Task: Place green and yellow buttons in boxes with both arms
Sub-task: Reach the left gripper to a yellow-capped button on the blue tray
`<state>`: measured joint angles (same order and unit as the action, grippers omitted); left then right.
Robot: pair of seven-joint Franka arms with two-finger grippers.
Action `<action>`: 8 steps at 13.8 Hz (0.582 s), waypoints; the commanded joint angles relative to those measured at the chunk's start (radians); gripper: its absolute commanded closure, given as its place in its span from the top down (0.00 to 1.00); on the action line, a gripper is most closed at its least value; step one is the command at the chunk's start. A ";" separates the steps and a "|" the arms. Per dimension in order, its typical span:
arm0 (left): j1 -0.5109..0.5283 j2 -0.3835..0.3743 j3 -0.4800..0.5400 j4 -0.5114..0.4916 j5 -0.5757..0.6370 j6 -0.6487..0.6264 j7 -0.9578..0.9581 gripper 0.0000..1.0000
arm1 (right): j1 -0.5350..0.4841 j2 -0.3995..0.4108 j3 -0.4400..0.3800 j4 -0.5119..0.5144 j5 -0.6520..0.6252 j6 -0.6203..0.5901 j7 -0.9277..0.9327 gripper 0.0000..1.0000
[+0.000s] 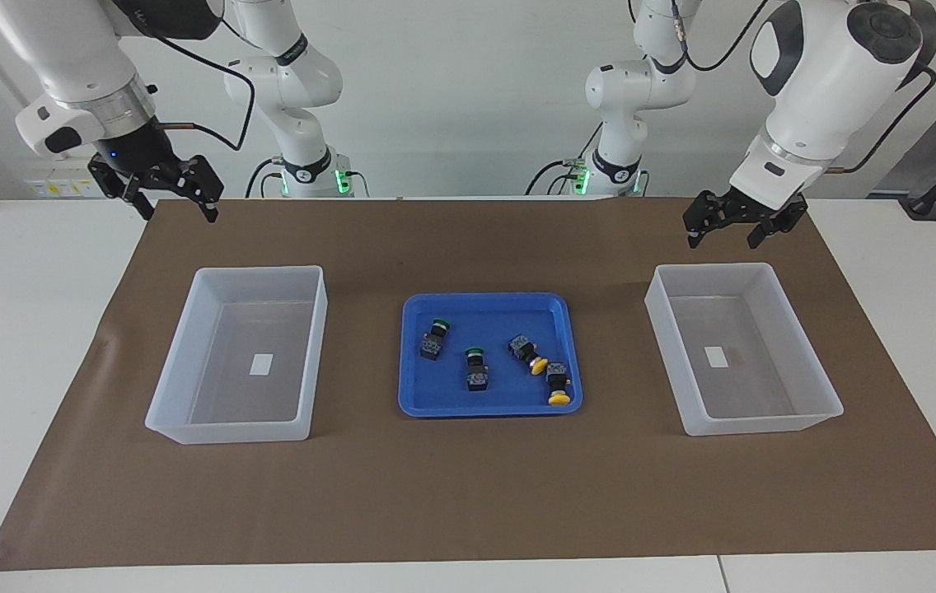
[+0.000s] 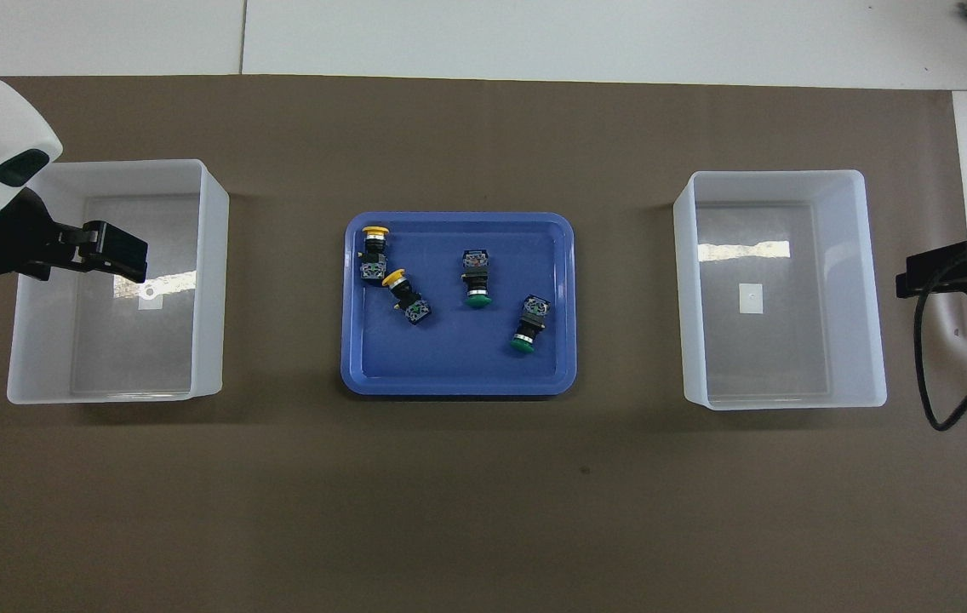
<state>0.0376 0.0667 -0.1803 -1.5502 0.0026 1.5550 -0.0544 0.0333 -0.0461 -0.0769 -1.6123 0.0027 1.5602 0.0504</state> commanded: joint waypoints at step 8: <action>-0.106 0.017 -0.004 -0.169 -0.015 0.270 -0.149 1.00 | 0.011 -0.023 0.019 -0.024 -0.032 -0.008 0.003 1.00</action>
<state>-0.0196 0.0718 -0.1912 -1.6596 -0.0047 1.7375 -0.1046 0.0374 -0.0463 -0.0687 -1.6141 -0.0133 1.5601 0.0504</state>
